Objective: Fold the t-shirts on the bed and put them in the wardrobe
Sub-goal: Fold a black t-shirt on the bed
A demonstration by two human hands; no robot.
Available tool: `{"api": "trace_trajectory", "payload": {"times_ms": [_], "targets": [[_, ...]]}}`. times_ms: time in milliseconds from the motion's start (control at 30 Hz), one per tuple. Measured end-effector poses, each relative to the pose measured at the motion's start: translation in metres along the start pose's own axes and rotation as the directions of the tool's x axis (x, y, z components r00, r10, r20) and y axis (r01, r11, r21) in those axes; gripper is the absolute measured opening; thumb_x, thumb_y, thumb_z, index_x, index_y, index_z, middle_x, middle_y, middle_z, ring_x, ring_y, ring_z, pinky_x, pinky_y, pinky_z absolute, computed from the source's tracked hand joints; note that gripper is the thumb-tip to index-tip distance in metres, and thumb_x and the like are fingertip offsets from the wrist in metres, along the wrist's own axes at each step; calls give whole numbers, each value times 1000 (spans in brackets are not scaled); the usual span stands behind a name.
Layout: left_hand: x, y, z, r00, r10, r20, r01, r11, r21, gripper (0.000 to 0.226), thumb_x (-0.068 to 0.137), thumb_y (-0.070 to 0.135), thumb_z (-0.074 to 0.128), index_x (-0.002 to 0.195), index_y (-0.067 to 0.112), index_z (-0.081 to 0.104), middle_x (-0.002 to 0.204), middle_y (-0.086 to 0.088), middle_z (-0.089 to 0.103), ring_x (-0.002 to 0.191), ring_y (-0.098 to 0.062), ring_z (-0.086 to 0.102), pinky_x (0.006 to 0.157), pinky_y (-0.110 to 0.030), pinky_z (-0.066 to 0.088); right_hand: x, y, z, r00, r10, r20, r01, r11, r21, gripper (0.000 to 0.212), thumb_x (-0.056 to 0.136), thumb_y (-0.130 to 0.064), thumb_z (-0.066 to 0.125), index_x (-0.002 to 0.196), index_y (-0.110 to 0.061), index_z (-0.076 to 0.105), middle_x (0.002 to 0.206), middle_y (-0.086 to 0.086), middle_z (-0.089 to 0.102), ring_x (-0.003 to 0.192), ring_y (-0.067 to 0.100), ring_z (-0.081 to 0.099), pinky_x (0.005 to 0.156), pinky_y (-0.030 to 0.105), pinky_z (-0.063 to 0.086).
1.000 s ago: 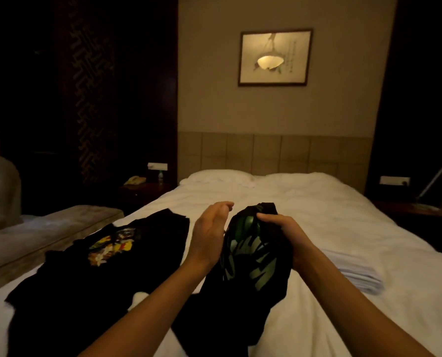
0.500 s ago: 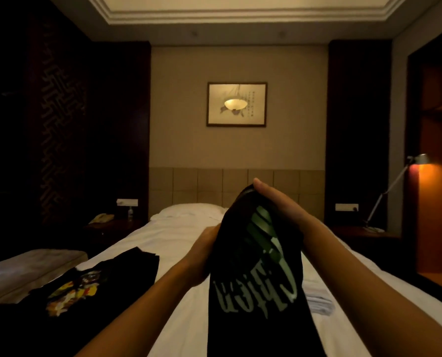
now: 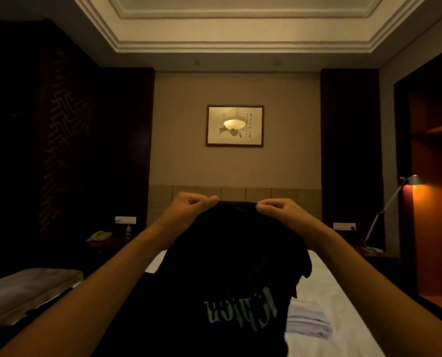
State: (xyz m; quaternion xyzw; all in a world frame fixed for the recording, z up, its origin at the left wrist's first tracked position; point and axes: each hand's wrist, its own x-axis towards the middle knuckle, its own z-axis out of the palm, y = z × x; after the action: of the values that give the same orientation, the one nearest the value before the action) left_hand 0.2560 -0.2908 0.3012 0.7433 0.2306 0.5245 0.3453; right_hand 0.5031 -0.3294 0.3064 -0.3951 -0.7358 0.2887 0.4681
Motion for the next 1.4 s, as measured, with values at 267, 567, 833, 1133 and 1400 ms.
{"api": "trace_trajectory", "payload": {"times_ms": [267, 567, 833, 1133, 1400], "targets": [[10, 25, -20, 979, -95, 178, 32, 944, 328, 47, 86, 50, 58, 89, 5, 73, 72, -8, 58, 58, -15, 52, 55, -21, 40, 10, -31, -12, 995, 52, 80, -31, 968, -250, 19, 91, -28, 66, 106, -19, 72, 94, 0, 73, 87, 16, 70, 72, 21, 53], [5, 31, -38, 911, -275, 305, 148, 913, 381, 28, 89, 31, 63, 66, 18, 73, 55, 4, 60, 48, -6, 56, 48, -15, 41, 19, -41, -14, 1000, -7, 4, 8, 856, -518, 30, 85, -39, 71, 84, -9, 70, 67, 0, 62, 60, 15, 57, 57, 25, 44], [8, 42, -11, 979, -205, 20, 206, 971, -119, 35, 98, 38, 51, 101, 7, 66, 87, -9, 72, 76, -20, 72, 62, -27, 56, 25, -27, 20, 965, -133, -225, 21, 897, -441, 20, 97, -35, 57, 101, -18, 68, 87, -5, 66, 84, 11, 65, 63, 18, 44], [17, 51, -12, 938, -161, -306, 109, 977, -181, 38, 102, 37, 48, 113, 2, 58, 94, -10, 64, 81, -20, 65, 46, -18, 50, -29, -12, 110, 991, 135, -13, -125, 947, 296, 27, 100, -46, 38, 98, -30, 60, 99, -8, 67, 96, 10, 64, 81, 26, 50], [21, 37, -30, 921, 8, -390, 57, 986, 155, 38, 102, 38, 49, 95, 4, 65, 84, -6, 63, 77, -20, 63, 57, -23, 47, -17, 6, 101, 991, 130, 10, -130, 979, 158, 7, 92, -17, 64, 99, -15, 66, 95, 6, 73, 85, 16, 70, 77, 27, 56]]}}
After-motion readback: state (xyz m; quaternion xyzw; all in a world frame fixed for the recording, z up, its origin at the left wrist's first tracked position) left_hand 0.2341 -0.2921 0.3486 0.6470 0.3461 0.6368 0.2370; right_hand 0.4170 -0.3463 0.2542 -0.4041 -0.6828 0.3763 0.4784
